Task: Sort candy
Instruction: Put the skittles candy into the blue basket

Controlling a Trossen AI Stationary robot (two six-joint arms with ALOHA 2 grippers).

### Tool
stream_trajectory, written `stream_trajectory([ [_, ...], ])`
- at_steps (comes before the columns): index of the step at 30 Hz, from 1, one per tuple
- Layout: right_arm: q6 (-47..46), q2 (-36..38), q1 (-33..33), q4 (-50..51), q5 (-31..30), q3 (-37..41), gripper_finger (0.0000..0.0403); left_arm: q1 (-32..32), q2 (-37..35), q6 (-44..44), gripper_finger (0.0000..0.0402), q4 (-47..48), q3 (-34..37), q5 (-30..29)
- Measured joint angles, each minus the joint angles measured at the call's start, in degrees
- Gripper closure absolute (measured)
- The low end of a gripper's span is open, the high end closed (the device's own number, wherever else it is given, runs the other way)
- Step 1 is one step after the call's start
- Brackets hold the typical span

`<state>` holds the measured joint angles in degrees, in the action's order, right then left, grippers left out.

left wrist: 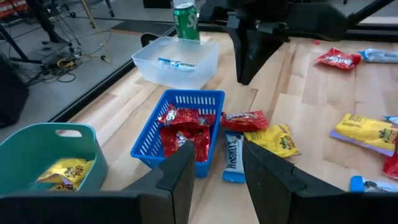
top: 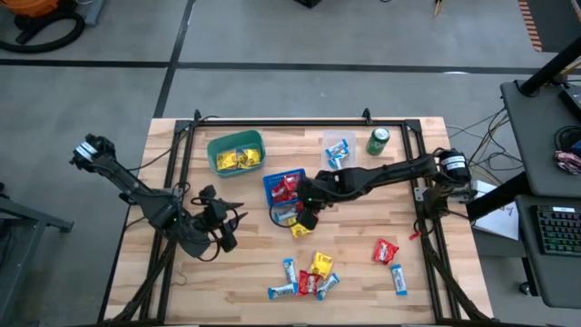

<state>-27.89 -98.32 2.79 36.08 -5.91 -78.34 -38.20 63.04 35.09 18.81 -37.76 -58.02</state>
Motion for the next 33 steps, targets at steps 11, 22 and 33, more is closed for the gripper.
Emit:
stream_trajectory([
  [11,-10.0,-2.4,0.0,-5.6,-2.2,6.3,0.0271,0.0,0.9,0.0,0.0284,-0.2,0.0,-0.2],
  [22,-12.7,-8.0,-0.1,-8.9,-4.6,6.2,0.0232,0.1,0.9,0.0,0.0284,-0.2,0.0,-1.2],
  [33,-12.0,-11.2,-0.1,-9.1,-4.0,6.2,0.0255,0.1,0.8,0.2,0.0284,-0.4,0.0,-1.6],
])
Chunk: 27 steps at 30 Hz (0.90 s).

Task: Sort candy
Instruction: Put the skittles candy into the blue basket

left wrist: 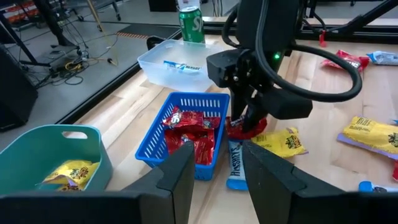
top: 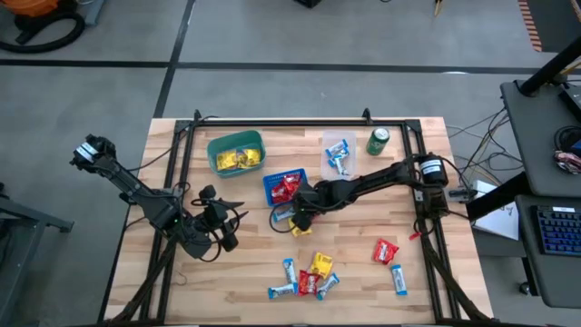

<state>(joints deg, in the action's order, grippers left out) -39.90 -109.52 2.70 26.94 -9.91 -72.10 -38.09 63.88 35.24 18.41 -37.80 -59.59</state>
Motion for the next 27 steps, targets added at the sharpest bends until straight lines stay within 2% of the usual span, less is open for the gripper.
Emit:
stream_trajectory([
  [12,3.0,1.1,0.0,3.4,2.5,0.2,0.0386,0.0,0.0,0.1,0.0284,0.0,0.0,0.1],
  [20,3.9,3.4,0.1,10.2,2.9,-0.2,0.0394,0.0,0.0,0.3,0.0284,0.0,0.0,0.1],
  [27,6.1,11.0,0.5,9.9,4.1,-0.4,0.0394,0.0,0.0,0.3,0.0284,-0.1,0.0,0.1],
])
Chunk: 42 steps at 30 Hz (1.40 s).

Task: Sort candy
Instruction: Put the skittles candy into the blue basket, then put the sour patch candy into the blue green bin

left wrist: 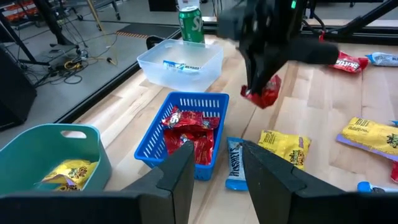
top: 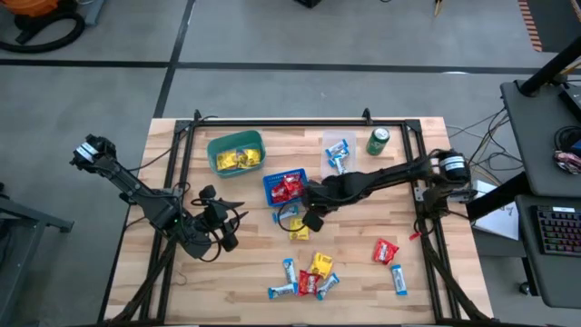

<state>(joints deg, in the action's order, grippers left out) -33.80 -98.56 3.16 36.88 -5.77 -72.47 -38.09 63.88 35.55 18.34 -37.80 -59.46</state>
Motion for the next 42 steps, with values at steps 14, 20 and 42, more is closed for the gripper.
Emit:
stream_trajectory([
  [14,11.0,-2.6,-4.1,-32.2,-16.8,-0.3,0.0394,0.0,0.0,0.0,0.0284,0.0,0.0,0.0],
  [20,8.9,-6.1,-5.5,-32.4,-15.7,-1.6,0.0374,0.0,0.0,-0.1,0.0284,0.1,0.0,0.0],
  [42,9.4,0.9,-3.0,-22.0,22.4,-2.2,0.0252,0.0,0.0,1.0,0.0284,-0.2,0.0,0.0],
])
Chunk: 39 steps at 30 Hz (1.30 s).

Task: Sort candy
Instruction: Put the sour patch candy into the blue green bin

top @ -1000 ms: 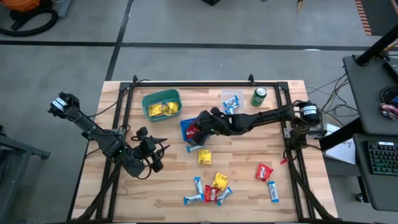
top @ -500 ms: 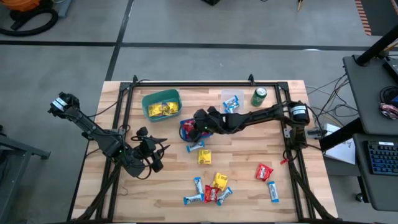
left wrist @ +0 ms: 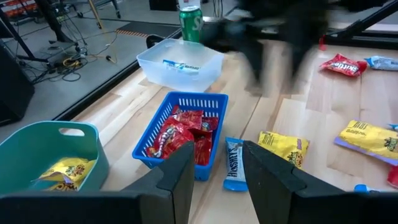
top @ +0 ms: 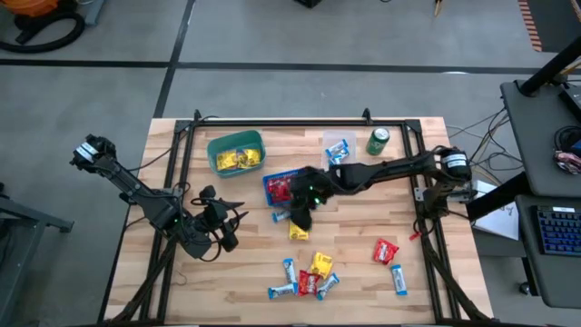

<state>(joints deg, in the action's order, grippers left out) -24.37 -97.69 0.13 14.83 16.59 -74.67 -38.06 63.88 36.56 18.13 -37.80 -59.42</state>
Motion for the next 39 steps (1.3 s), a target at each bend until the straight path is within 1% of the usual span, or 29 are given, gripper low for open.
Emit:
stream_trajectory([
  [1,-1.4,0.2,0.8,2.0,3.5,0.0,0.0255,0.0,0.0,0.0,0.0284,-0.2,0.0,0.1],
  [2,-3.1,0.4,1.8,4.3,5.6,0.0,0.0258,0.0,0.0,0.0,0.0284,-0.4,0.0,0.5],
  [3,-5.1,0.5,2.9,6.8,6.3,0.0,0.0261,0.0,0.0,0.0,0.0284,-0.8,0.0,0.7],
  [6,-11.3,0.7,6.3,15.1,6.0,0.0,0.0268,0.0,0.0,0.0,0.0283,-2.1,0.0,1.5],
  [13,-23.0,0.6,14.4,42.3,5.7,0.0,0.0266,0.0,0.0,-0.4,0.0284,-3.2,0.0,1.6],
  [15,-26.6,0.6,16.6,47.9,4.6,0.0,0.0266,0.0,0.0,-0.4,0.0284,-3.2,0.0,1.6],
  [17,-29.2,0.6,18.6,51.3,3.1,0.1,0.0262,0.0,0.0,-0.9,0.0284,-3.2,0.0,1.6],
  [20,-30.6,0.6,21.2,53.0,2.7,0.1,0.0253,0.0,0.0,-2.5,0.0283,-3.9,0.0,2.2],
  [22,-30.5,0.6,22.4,52.6,2.7,0.1,0.0247,0.0,0.0,-5.4,0.0281,-5.5,0.1,5.1],
  [24,-29.1,0.6,23.1,52.6,2.5,0.1,0.0242,0.0,0.8,-9.6,0.0275,-9.3,0.3,9.0],
  [26,-26.3,0.7,23.6,52.4,-0.7,0.1,0.0239,0.0,2.5,-14.8,0.0266,-14.9,0.8,12.5],
  [29,-22.9,1.1,24.3,51.9,-8.8,0.1,0.0239,0.0,7.0,-21.7,0.0251,-25.0,1.3,14.8],
  [31,-21.1,1.7,24.5,51.9,-11.9,0.1,0.0241,0.0,10.7,-25.9,0.0240,-30.9,1.3,15.0],
  [35,-17.2,3.8,24.9,50.7,-16.0,0.1,0.0248,0.3,18.5,-32.2,0.0221,-39.8,0.8,15.1],
  [37,-15.1,5.6,25.0,49.3,-17.9,0.1,0.0251,0.6,21.8,-34.3,0.0216,-43.2,0.2,15.1],
  [39,-13.2,7.8,25.3,48.2,-21.1,0.2,0.0252,1.3,25.2,-35.4,0.0214,-45.8,-0.5,15.1],
])
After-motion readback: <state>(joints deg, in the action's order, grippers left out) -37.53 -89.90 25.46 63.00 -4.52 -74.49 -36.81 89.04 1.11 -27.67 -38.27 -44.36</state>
